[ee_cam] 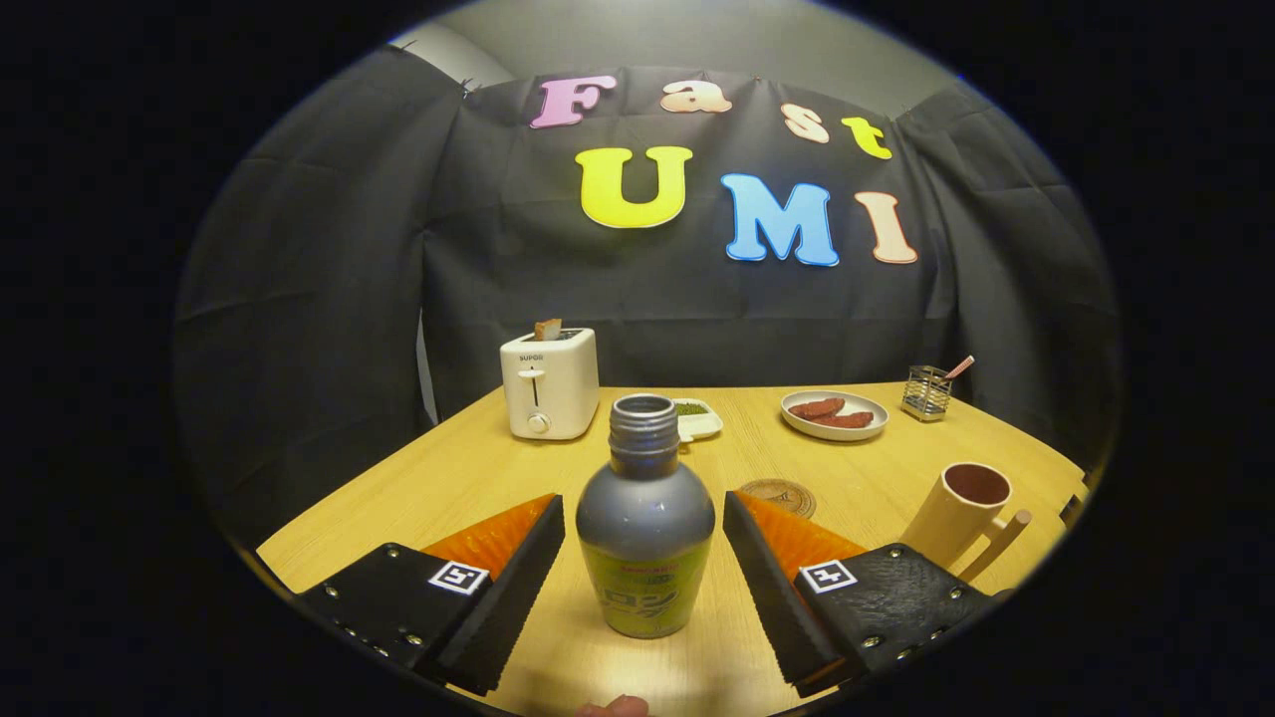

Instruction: Take the bottle from table, then pour the juice into the cup, finally place the bottle on the coaster

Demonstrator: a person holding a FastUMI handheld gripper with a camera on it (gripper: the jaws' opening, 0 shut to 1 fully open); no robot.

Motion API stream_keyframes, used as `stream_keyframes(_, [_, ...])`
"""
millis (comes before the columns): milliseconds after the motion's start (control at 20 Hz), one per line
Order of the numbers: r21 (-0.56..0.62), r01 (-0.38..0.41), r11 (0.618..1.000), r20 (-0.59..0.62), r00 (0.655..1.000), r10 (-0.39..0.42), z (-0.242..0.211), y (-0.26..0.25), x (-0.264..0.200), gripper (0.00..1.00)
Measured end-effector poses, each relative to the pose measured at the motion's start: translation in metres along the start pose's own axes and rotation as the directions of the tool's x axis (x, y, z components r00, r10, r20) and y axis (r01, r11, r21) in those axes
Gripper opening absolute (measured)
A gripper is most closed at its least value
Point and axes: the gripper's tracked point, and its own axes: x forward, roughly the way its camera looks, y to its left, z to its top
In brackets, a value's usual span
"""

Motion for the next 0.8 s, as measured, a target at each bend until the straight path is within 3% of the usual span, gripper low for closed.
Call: stream_keyframes(800, [0.004,0.010,1.000,-0.145,0.989,-0.010,-0.057,0.002,0.020,0.98])
